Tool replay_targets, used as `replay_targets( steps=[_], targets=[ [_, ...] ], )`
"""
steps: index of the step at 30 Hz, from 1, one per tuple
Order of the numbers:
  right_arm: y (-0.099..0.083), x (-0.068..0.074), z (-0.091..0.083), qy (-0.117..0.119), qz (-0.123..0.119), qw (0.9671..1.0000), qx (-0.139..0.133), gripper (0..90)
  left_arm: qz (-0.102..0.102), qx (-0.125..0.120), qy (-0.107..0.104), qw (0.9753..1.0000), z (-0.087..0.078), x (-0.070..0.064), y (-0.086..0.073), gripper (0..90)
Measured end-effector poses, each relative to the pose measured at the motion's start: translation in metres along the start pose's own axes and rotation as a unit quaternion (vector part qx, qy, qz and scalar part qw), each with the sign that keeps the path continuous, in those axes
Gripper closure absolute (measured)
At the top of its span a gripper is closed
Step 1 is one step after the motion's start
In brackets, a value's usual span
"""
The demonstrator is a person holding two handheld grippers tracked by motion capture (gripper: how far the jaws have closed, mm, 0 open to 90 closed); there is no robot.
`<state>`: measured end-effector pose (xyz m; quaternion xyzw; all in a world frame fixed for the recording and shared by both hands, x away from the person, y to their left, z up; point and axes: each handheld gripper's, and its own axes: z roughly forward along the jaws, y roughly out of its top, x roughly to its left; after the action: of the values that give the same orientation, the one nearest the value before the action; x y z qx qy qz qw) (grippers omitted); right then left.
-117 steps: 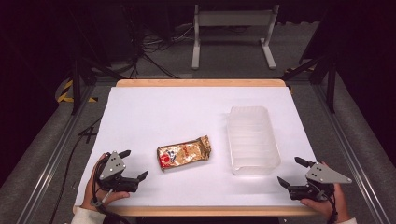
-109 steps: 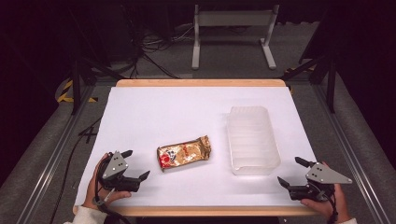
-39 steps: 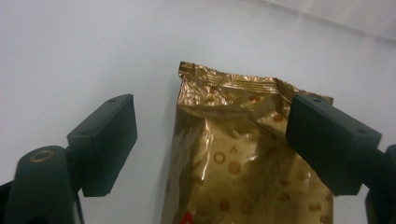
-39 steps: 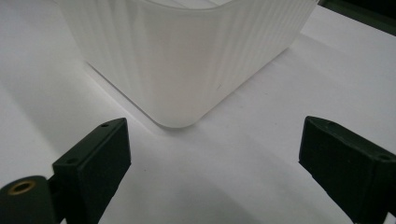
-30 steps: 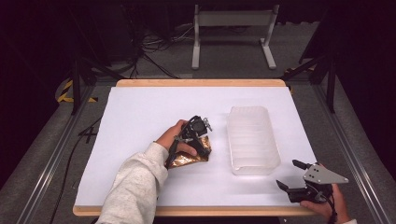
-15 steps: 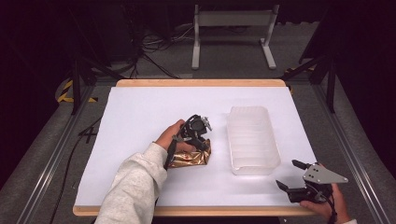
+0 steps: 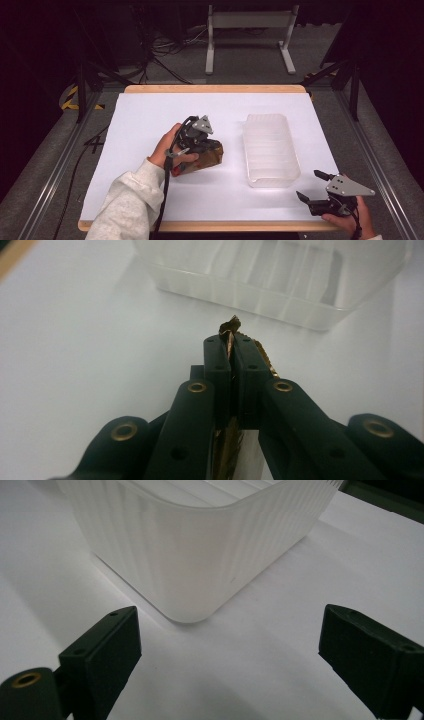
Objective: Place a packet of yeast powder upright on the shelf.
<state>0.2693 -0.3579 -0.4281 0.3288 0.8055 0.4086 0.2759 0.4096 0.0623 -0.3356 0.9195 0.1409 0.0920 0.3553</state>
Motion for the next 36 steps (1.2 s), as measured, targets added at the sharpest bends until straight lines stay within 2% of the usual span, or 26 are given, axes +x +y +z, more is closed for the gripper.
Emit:
replay_targets(
  steps=[1, 3, 7, 10, 11, 13, 14, 16, 18, 25, 26, 27, 30, 32, 33, 34, 35, 36],
  targets=[
    [0.0, 0.0, 0.001, 0.001, 0.0, 1.0, 0.002, 10.5, -0.001, -0.005, -0.009, 0.9999, -0.004, -0.001, -0.002, 86.6],
    [0.0, 0.0, 0.002, 0.0, 0.001, 1.0, 0.002, 10.5, -0.003, -0.014, 0.006, 0.9999, -0.012, -0.004, -0.004, 86.6],
    [0.0, 0.001, 0.003, 0.002, -0.001, 1.0, 0.005, 10.6, 0.001, -0.034, 0.01, 0.9994, -0.027, -0.008, -0.008, 86.6],
    [0.0, 0.001, 0.005, 0.004, 0.0, 1.0, 0.008, 10.6, 0.0, -0.045, 0.026, 0.9986, -0.035, -0.013, -0.008, 86.6],
    [0.0, 0.002, 0.005, 0.004, -0.002, 1.0, 0.007, 10.6, 0.002, -0.049, 0.024, 0.9985, -0.038, -0.013, -0.008, 86.6],
    [0.0, 0.002, 0.004, 0.005, -0.001, 1.0, 0.007, 10.6, -0.003, -0.061, 0.033, 0.9976, -0.043, -0.015, -0.008, 86.6],
    [0.0, 0.001, 0.004, 0.004, 0.001, 1.0, 0.008, 10.6, 0.0, -0.063, 0.026, 0.9976, -0.044, -0.015, -0.008, 86.6],
    [-0.001, 0.001, 0.005, 0.003, 0.002, 0.9999, 0.01, 10.6, 0.002, -0.075, 0.033, 0.9967, -0.046, -0.018, -0.008, 86.7],
    [-0.001, 0.001, 0.005, 0.003, 0.001, 1.0, 0.009, 10.7, 0.003, -0.087, 0.023, 0.9959, -0.047, -0.019, -0.007, 86.7],
    [-0.001, 0.001, 0.006, 0.004, 0.0, 0.9999, 0.009, 10.7, -0.002, -0.114, 0.028, 0.9931, -0.047, -0.021, 0.004, 86.8],
    [-0.001, 0.001, 0.005, 0.004, 0.002, 0.9999, 0.009, 10.7, -0.002, -0.117, 0.018, 0.993, -0.046, -0.02, 0.006, 86.8],
    [-0.001, 0.001, 0.005, 0.004, 0.003, 0.9999, 0.009, 10.7, -0.002, -0.12, 0.019, 0.9926, -0.045, -0.02, 0.007, 86.7],
    [0.0, 0.0, 0.004, 0.002, 0.004, 1.0, 0.004, 10.6, -0.007, -0.136, 0.021, 0.9905, -0.044, -0.019, 0.012, 86.8],
    [0.0, 0.0, 0.004, 0.003, 0.003, 1.0, 0.003, 10.5, -0.016, -0.151, 0.021, 0.9882, -0.044, -0.017, 0.014, 86.8],
    [0.0, 0.0, 0.004, 0.003, 0.004, 1.0, 0.002, 10.5, -0.014, -0.153, 0.015, 0.988, -0.043, -0.016, 0.015, 86.8],
    [0.0, 0.0, 0.004, 0.002, 0.004, 1.0, 0.003, 10.4, -0.015, -0.153, 0.026, 0.9878, -0.042, -0.015, 0.017, 86.8],
    [0.0, 0.0, 0.003, 0.002, 0.004, 1.0, 0.003, 10.4, -0.017, -0.155, 0.026, 0.9875, -0.041, -0.015, 0.018, 86.8],
    [0.0, 0.001, 0.003, 0.001, 0.004, 1.0, 0.003, 10.4, -0.019, -0.16, 0.017, 0.9868, -0.04, -0.014, 0.019, 86.8]
  ],
)
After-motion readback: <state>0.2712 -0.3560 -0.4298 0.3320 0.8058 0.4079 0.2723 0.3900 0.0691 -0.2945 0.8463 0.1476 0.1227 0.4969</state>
